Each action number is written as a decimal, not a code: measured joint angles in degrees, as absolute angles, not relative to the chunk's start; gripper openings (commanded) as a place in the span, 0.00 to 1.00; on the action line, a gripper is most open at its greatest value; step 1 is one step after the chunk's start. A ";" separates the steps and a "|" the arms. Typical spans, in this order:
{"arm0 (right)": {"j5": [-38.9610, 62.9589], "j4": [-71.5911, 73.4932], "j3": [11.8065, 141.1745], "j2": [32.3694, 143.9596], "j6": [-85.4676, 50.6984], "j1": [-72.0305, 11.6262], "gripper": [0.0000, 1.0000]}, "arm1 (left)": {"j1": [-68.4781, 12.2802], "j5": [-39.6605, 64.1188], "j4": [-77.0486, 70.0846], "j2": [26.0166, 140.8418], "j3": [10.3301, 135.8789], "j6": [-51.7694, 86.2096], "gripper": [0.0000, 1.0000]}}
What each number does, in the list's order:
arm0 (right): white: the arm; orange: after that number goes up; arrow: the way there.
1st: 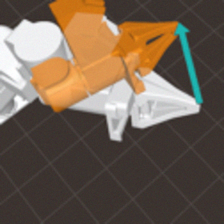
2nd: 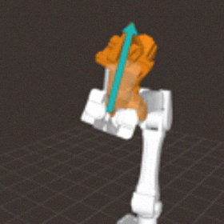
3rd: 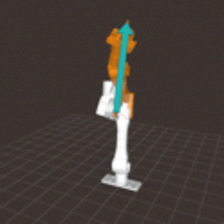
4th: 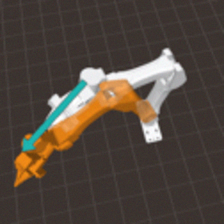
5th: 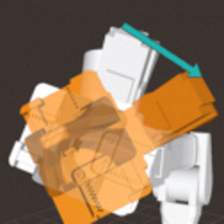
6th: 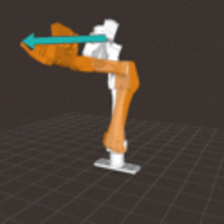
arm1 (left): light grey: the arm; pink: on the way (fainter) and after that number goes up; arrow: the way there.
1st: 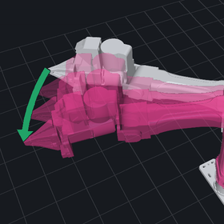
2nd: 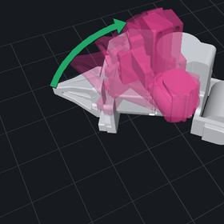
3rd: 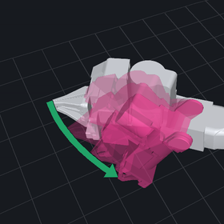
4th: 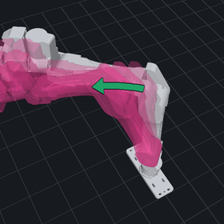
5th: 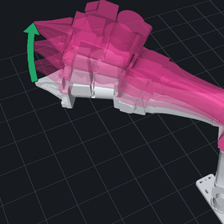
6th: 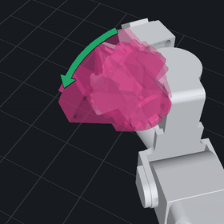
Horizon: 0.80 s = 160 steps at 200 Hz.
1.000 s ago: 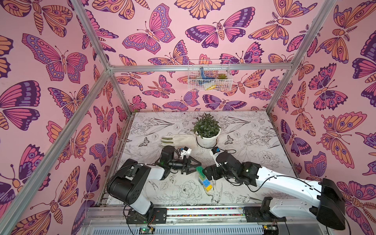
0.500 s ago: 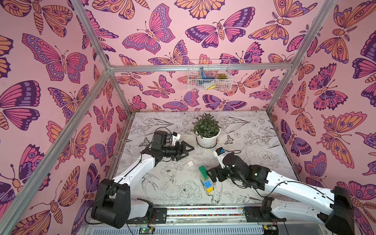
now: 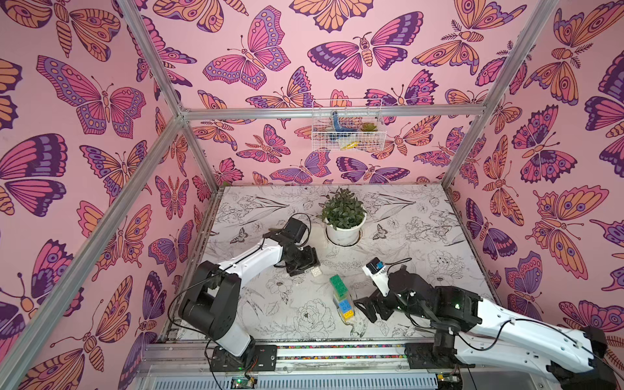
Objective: Assemble a giraffe with lego
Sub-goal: Pick up the lego brick from the center of the board.
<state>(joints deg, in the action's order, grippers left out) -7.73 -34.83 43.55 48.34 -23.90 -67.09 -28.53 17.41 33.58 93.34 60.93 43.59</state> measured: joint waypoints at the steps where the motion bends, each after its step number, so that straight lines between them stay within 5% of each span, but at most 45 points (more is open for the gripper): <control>1: -7.79 -34.94 43.55 48.36 -23.92 -67.22 0.99 | -28.62 17.12 33.74 93.56 61.21 43.66 0.72; 71: -14.70 -36.91 41.41 48.53 -26.22 -73.19 0.99 | -32.49 9.13 37.54 103.35 68.79 44.42 0.71; 160: -20.99 -35.97 36.97 43.48 -30.39 -73.23 0.99 | -37.06 5.48 40.69 107.20 69.95 44.53 0.58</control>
